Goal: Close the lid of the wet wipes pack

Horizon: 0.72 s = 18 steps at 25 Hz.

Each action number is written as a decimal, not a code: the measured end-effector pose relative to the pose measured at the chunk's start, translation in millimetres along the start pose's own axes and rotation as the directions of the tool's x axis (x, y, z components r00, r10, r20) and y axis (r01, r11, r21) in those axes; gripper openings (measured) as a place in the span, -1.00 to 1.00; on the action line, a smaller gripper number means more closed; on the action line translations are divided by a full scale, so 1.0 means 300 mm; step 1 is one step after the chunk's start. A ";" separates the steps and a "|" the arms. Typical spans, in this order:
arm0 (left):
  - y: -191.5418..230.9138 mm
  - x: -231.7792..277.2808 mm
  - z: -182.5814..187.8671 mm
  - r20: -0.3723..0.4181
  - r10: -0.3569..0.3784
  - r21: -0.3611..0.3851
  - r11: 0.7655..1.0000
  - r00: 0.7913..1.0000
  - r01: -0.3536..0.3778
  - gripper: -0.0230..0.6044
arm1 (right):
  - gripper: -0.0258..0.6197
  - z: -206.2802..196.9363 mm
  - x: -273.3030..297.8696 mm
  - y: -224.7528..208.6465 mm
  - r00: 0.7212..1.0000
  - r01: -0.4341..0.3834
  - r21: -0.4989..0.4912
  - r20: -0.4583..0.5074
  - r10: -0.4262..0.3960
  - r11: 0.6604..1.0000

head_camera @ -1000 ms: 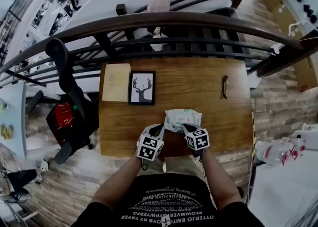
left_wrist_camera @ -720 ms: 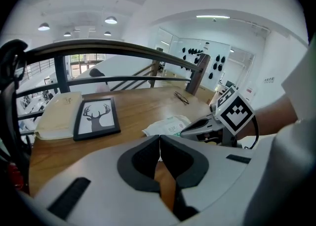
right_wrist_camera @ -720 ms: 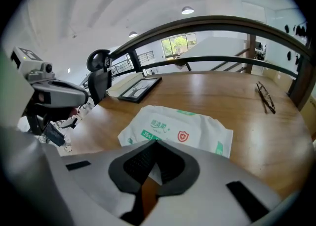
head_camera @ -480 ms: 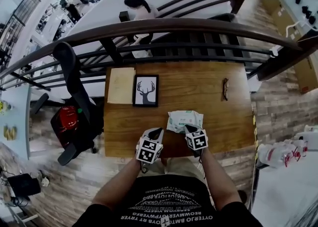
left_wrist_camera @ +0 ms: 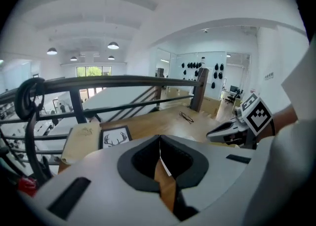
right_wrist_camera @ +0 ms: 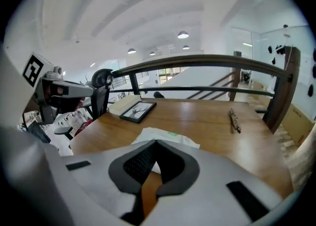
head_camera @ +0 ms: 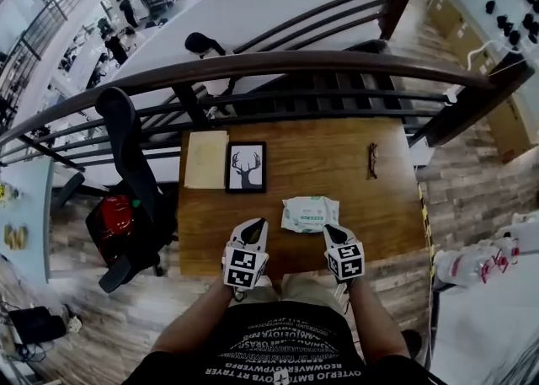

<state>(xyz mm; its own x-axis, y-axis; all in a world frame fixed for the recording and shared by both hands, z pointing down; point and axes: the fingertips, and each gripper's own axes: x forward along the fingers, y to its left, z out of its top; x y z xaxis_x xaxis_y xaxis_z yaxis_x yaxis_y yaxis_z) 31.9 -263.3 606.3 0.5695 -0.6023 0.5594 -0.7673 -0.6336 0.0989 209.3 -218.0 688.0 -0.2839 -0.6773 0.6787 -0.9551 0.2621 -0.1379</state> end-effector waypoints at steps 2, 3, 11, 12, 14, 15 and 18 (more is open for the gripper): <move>0.009 -0.045 0.065 0.050 0.012 -0.001 1.000 0.999 -0.012 -0.84 | -0.87 0.053 -0.064 0.003 0.998 0.035 -0.013 0.046 -0.035 0.999; 0.011 -0.069 0.100 0.078 0.016 0.001 1.000 0.997 -0.016 -0.84 | -0.87 0.078 -0.095 0.006 0.996 0.050 -0.016 0.070 -0.048 0.999; -0.024 -0.244 0.348 0.286 0.004 0.087 0.996 0.958 -0.030 -0.84 | -0.88 0.259 -0.329 0.049 0.963 0.122 -0.013 0.243 -0.115 0.992; -0.029 -0.267 0.373 0.305 0.001 0.096 0.995 0.952 -0.032 -0.84 | -0.88 0.280 -0.356 0.055 0.957 0.129 -0.012 0.263 -0.121 0.992; -0.041 -0.314 0.427 0.343 -0.008 0.115 0.993 0.939 -0.033 -0.84 | -0.88 0.319 -0.408 0.068 0.944 0.143 -0.015 0.302 -0.132 0.990; -0.048 -0.335 0.449 0.357 -0.014 0.124 0.992 0.934 -0.032 -0.84 | -0.88 0.340 -0.434 0.077 0.937 0.148 -0.019 0.322 -0.134 0.989; -0.072 -0.396 0.491 0.388 -0.035 0.148 0.989 0.921 -0.025 -0.84 | -0.88 0.404 -0.516 0.119 0.917 0.154 -0.037 0.378 -0.129 0.987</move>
<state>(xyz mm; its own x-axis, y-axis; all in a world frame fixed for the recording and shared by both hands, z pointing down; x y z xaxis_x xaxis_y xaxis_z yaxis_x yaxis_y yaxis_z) 24.3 -249.5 416.3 0.6660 -0.7207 0.1924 -0.7289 -0.6836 -0.0379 209.1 -187.0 490.6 -0.1692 -0.9147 0.3670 -0.9837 0.1799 -0.0053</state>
